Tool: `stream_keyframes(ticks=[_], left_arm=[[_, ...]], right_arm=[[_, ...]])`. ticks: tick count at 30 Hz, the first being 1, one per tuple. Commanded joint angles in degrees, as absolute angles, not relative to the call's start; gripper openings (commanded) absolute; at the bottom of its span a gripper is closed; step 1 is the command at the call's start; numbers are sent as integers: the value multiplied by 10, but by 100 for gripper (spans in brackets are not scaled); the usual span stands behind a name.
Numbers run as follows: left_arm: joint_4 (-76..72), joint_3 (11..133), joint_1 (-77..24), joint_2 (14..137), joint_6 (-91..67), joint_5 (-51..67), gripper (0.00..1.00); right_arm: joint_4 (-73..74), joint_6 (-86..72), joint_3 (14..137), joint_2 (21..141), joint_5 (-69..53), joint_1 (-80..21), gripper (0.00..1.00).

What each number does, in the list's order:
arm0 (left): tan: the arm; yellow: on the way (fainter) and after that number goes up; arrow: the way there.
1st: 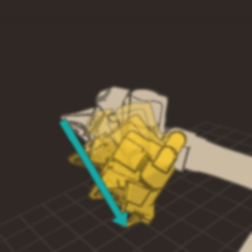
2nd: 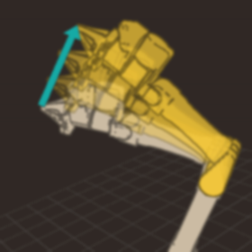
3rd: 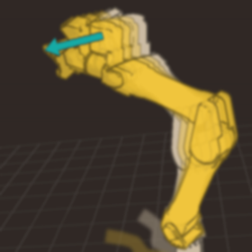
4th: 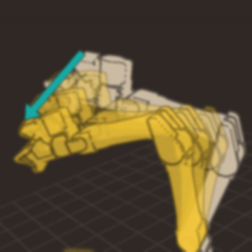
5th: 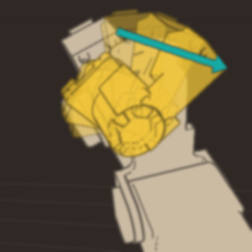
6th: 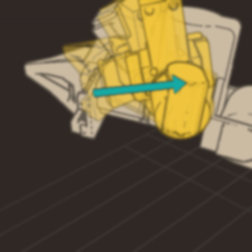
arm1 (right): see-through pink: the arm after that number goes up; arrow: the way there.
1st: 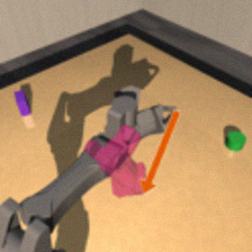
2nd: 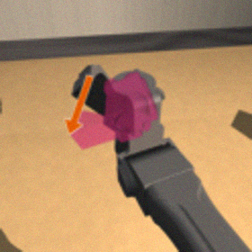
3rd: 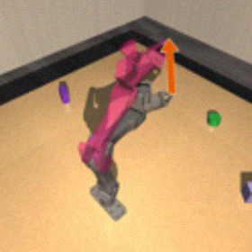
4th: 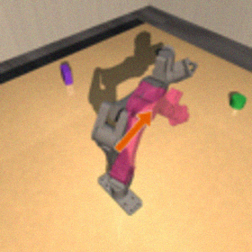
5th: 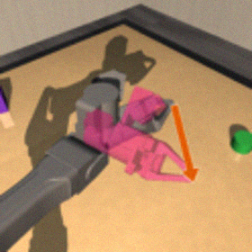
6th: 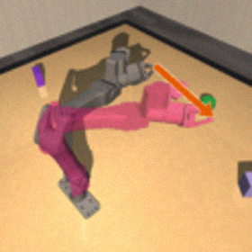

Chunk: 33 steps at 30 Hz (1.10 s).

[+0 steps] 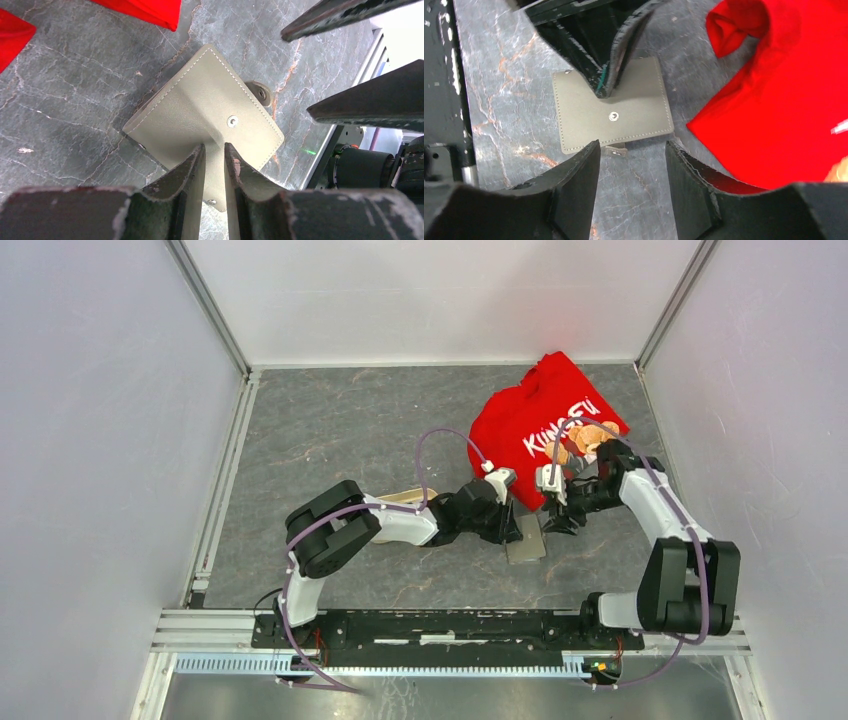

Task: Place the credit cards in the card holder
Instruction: Close the card holder at the center of the board.

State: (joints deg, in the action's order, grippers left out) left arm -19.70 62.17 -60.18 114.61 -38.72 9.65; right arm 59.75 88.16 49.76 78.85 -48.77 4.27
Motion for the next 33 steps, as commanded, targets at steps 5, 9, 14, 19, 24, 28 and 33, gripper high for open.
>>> stream_keyframes(ticks=[5,9,14,19,24,28,33], left_arm=[[-56,604,-601,1194,-338,55,29],[-59,604,-602,1195,-351,58,28],[-66,601,-602,1191,-356,62,26],[-68,602,-602,1188,-358,64,26],[-70,604,-602,1189,-359,67,26],[-72,601,-603,1183,-361,66,26],[-73,599,-603,1179,-362,64,26]], right_arm=[[458,467,463,686,-463,46,53],[386,333,429,656,-431,46,64],[346,203,411,676,-354,45,60],[375,170,423,706,-363,42,58],[394,147,421,745,-362,32,51],[397,143,423,752,-339,26,46],[395,134,421,759,-313,14,40]])
